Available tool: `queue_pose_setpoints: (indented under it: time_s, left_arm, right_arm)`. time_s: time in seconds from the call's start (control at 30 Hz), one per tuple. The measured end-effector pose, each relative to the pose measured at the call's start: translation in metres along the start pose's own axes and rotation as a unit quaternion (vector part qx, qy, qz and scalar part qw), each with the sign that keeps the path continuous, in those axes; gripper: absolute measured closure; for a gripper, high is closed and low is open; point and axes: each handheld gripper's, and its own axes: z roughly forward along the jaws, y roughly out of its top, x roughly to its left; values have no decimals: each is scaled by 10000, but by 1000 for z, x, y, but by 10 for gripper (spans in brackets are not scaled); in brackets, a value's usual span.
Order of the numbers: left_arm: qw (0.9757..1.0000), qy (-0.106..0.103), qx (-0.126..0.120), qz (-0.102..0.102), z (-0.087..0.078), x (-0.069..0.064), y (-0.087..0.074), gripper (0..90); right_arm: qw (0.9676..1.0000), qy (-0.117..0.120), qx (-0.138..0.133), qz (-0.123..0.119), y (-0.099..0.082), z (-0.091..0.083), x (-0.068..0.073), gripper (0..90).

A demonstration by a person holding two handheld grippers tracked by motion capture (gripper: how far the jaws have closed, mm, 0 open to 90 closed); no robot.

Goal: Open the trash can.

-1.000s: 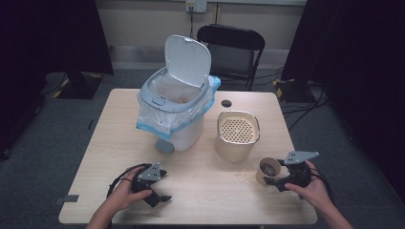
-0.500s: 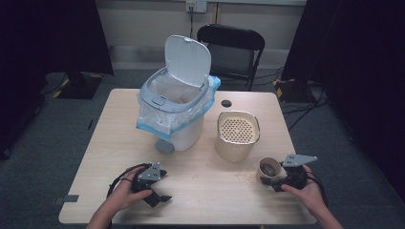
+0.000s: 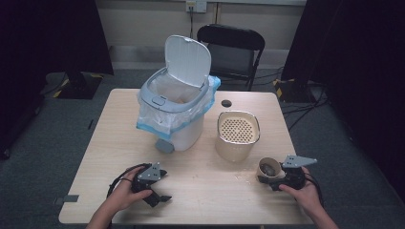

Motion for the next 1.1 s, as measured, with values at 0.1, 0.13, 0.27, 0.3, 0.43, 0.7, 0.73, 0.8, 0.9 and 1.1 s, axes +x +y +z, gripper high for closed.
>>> queue_pose_setpoints:
  time_s: [0.1,0.13,0.27,0.3,0.43,0.7,0.73,0.8,0.9,1.1]
  left_arm:
    - [10000,0,0,0,0,0,0,66]
    - [10000,1,-2,-2,0,0,0,67]
    - [10000,-1,1,1,0,0,0,67]
    - [10000,-1,-1,-1,0,0,0,66]
    - [10000,0,-1,1,0,0,0,66]
    - [10000,0,0,3,0,0,0,66]
    - [10000,0,-2,0,0,0,0,66]
    - [10000,-1,1,0,0,0,0,66]
    - [10000,-1,-2,0,0,0,0,66]
    - [10000,0,-3,-1,0,0,0,66]
  right_arm:
    - [10000,-64,18,-24,0,-1,0,269]
    - [10000,-70,30,4,1,-2,0,270]
    - [9998,-163,93,-95,3,-5,-3,272]
    - [9997,-196,107,-112,4,-6,-4,273]
    - [9994,-279,146,-159,11,-11,-7,276]
    - [9987,-374,209,-277,29,-17,-14,278]
    - [9986,-369,228,-297,31,-17,-15,278]
    - [9983,-383,274,-345,35,-16,-17,279]
    - [9980,-418,301,-359,40,-16,-20,281]
    - [9978,-479,316,-331,48,-15,-27,281]
